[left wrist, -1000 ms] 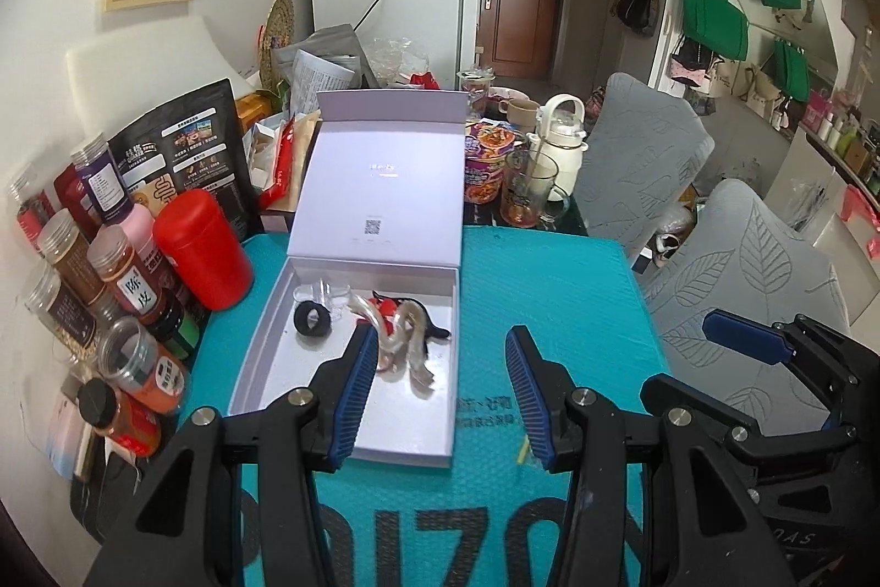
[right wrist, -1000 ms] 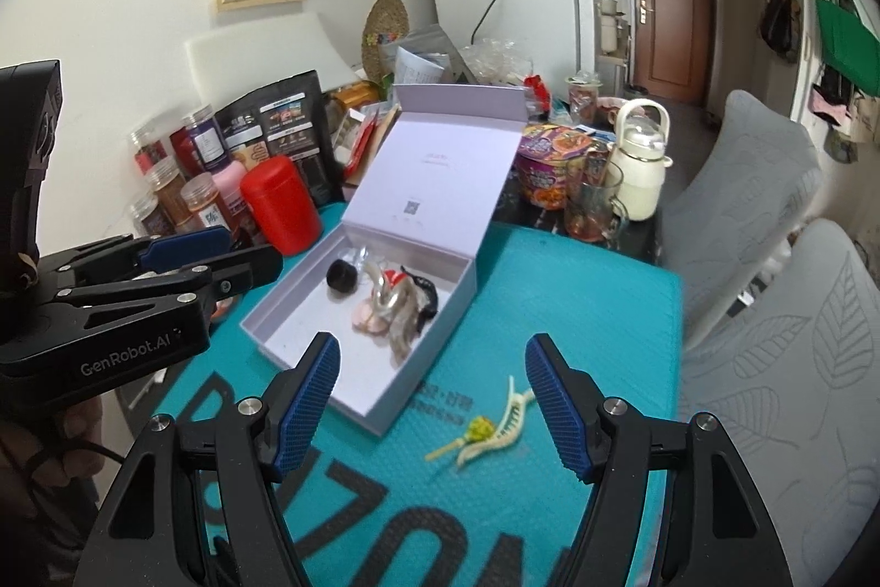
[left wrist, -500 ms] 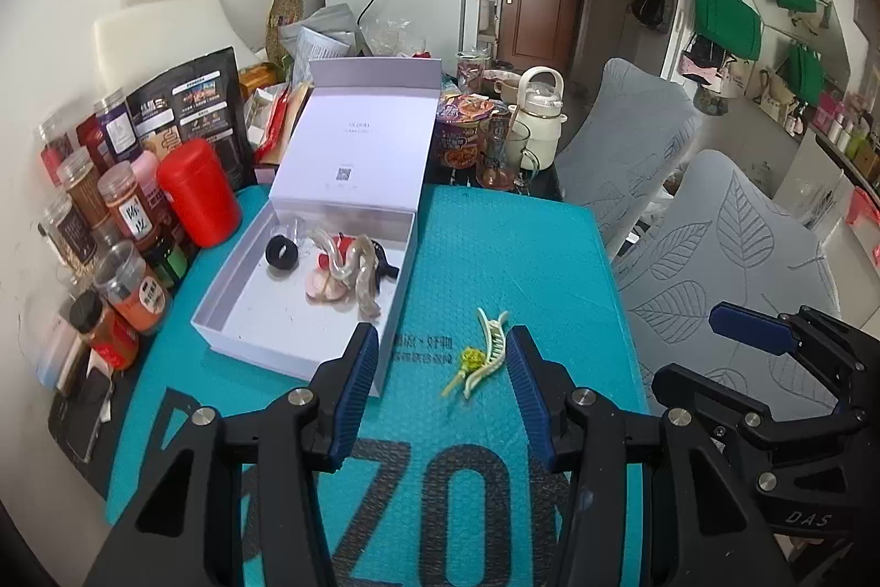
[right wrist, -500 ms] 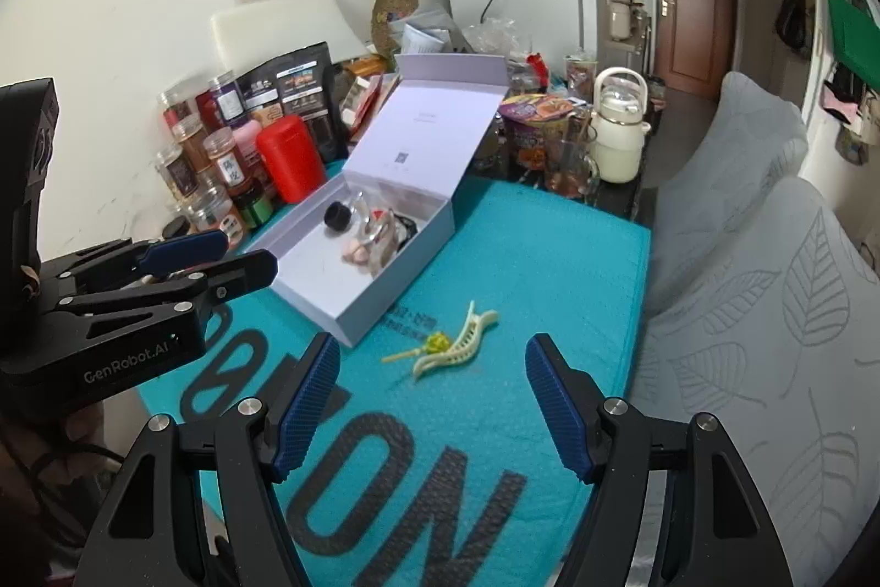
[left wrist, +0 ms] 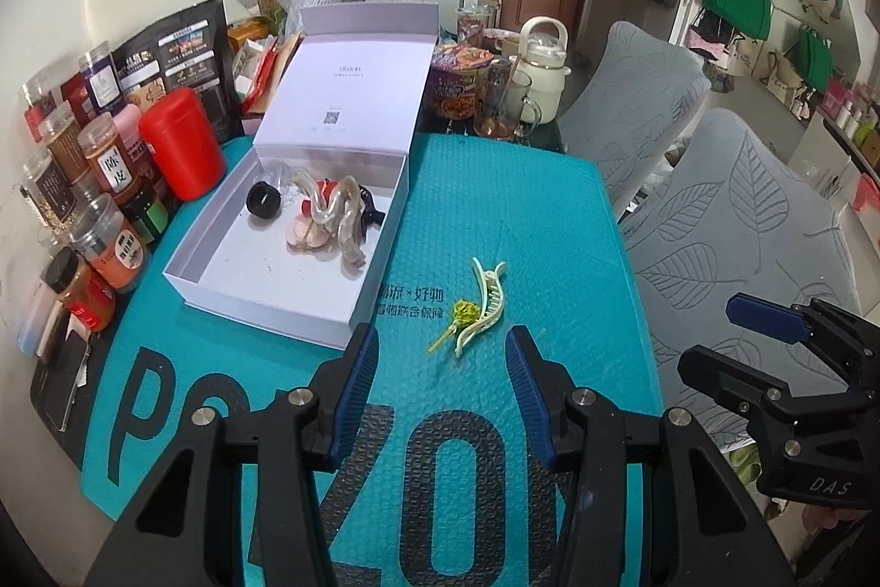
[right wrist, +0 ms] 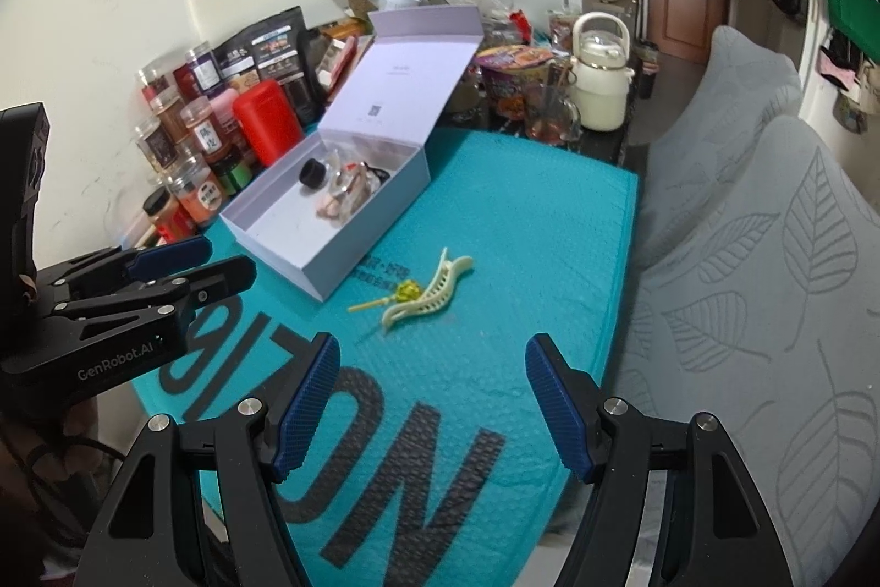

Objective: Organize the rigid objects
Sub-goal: 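Withdraw both tools from the box toward the cream claw clip and lollipop, then lower the right tool onto the cream banana clip while the left tool approaches the yellow lollipop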

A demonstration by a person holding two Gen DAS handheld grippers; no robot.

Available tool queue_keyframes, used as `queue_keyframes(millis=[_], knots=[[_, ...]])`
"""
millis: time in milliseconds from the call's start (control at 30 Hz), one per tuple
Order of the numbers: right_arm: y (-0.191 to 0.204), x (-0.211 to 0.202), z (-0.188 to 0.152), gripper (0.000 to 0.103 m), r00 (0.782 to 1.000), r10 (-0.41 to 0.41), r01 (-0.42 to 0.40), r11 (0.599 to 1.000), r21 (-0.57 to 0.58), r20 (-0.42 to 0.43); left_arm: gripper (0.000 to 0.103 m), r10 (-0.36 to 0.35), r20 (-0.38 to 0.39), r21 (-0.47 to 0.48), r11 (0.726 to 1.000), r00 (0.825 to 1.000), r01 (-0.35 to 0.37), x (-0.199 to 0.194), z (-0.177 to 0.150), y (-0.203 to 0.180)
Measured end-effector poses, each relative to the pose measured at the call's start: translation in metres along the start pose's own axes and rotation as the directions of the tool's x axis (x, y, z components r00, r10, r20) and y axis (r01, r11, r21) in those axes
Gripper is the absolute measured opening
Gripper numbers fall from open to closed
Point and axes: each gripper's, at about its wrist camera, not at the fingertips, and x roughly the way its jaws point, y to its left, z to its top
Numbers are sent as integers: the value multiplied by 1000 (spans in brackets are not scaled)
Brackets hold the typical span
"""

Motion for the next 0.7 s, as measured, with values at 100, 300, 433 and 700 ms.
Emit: queue_keyframes(millis=[100, 300, 433, 700], knots=[[-4, 16, -2, 71, 1000, -4, 5, 1000, 25, -27, 48, -7, -25, -3, 1000, 1000, 7, 15, -2, 7], [-8, 51, 0, 71, 997, -10, 16, 997, 73, -78, 48, -12, -75, 19, 1000, 997, 13, 42, -4, 23], [-8, 72, 6, 69, 995, -17, 27, 995, 100, -99, 48, -40, -106, 45, 998, 994, 45, 60, 0, 34], [-1, 117, 20, 60, 989, -41, 61, 987, 145, -142, 48, -93, -146, 100, 989, 985, 109, 84, 9, 48]])
